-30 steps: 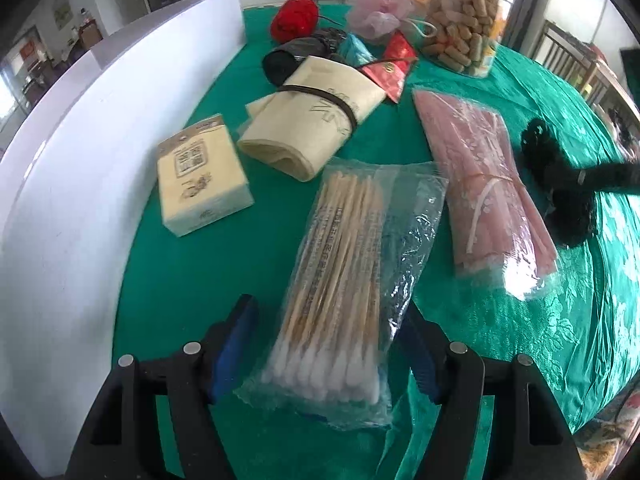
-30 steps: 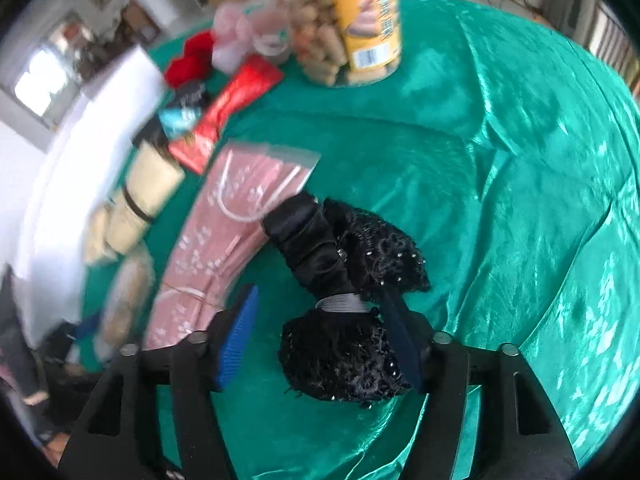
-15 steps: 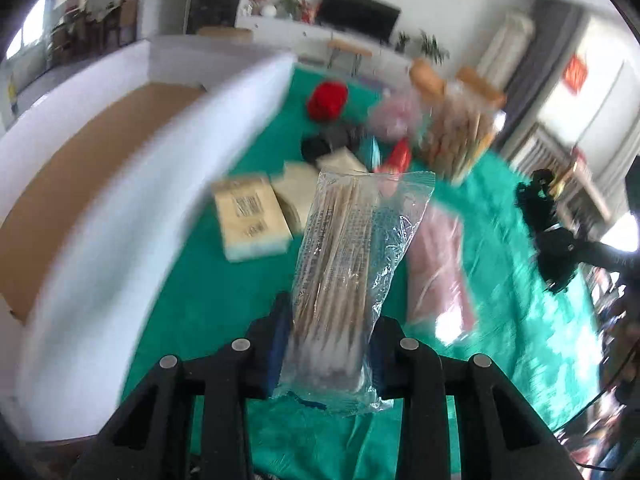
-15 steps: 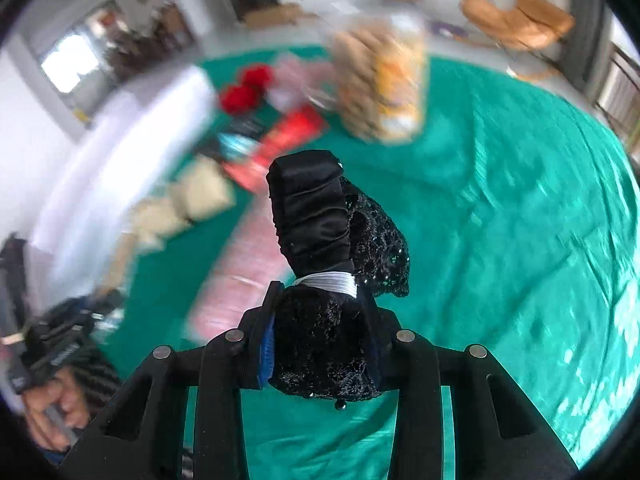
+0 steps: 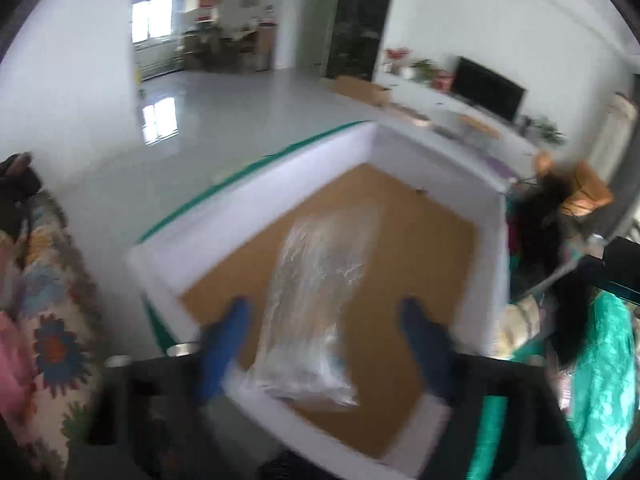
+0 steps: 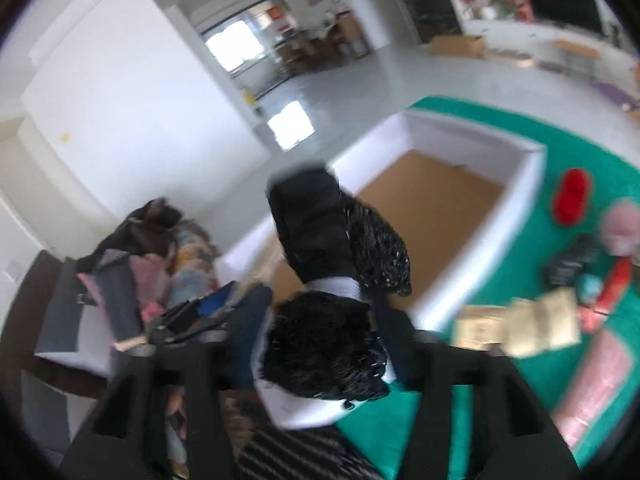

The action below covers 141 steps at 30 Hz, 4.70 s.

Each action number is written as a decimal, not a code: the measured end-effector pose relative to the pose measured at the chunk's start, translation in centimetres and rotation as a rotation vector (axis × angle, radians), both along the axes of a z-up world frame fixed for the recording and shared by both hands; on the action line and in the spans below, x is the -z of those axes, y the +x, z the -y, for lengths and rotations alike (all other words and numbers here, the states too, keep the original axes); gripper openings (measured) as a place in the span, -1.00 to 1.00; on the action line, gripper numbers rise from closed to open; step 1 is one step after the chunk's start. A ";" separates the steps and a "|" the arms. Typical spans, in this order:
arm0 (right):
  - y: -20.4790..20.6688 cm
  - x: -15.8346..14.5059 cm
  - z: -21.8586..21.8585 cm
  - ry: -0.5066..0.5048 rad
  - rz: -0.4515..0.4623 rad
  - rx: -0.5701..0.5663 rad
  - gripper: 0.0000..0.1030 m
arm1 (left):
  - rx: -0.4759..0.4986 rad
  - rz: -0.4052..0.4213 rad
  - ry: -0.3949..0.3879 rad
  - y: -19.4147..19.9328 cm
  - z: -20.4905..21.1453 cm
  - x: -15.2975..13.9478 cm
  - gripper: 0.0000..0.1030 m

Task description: Organize soft objects

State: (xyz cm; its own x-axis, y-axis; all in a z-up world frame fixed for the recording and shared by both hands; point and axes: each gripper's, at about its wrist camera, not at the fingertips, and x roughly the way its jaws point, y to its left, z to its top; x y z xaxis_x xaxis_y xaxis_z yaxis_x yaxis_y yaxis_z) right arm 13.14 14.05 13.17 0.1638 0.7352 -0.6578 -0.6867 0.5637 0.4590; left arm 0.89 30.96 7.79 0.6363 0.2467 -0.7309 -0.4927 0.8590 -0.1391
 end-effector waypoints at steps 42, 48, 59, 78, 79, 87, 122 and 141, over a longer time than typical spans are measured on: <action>2.1 18.3 32.8 -0.492 0.173 0.802 0.59 | 0.451 -0.118 -0.076 10.6 28.5 14.4 0.70; 2.1 18.4 32.9 -0.490 0.171 0.804 0.60 | 0.460 -0.144 -0.022 10.8 29.3 14.6 0.74; 2.1 18.4 32.9 -0.486 0.168 0.805 0.61 | 0.446 -0.138 -0.036 10.5 28.8 14.5 0.77; 2.1 18.4 33.0 -0.478 0.162 0.806 0.63 | 0.444 -0.185 0.063 10.9 29.7 15.1 0.87; 2.1 18.4 33.0 -0.478 0.163 0.807 0.63 | 0.444 -0.187 0.067 11.0 29.8 15.1 0.88; 2.1 18.4 33.0 -0.478 0.163 0.807 0.63 | 0.427 -0.187 0.067 11.0 29.6 15.2 0.89; 2.1 18.4 33.0 -0.478 0.162 0.807 0.63 | 0.420 -0.181 0.053 11.0 29.3 15.2 0.91; 2.1 18.4 33.1 -0.478 0.163 0.807 0.63 | 0.420 -0.182 0.056 11.0 29.3 15.2 0.91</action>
State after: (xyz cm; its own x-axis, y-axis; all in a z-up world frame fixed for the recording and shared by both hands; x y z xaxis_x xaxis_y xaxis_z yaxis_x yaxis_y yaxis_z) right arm 15.22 -19.01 -5.24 0.6207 0.0193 -0.7838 -0.0430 0.9990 -0.0095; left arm 11.89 1.63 -7.43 0.5521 0.0373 -0.8329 -0.1123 0.9932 -0.0300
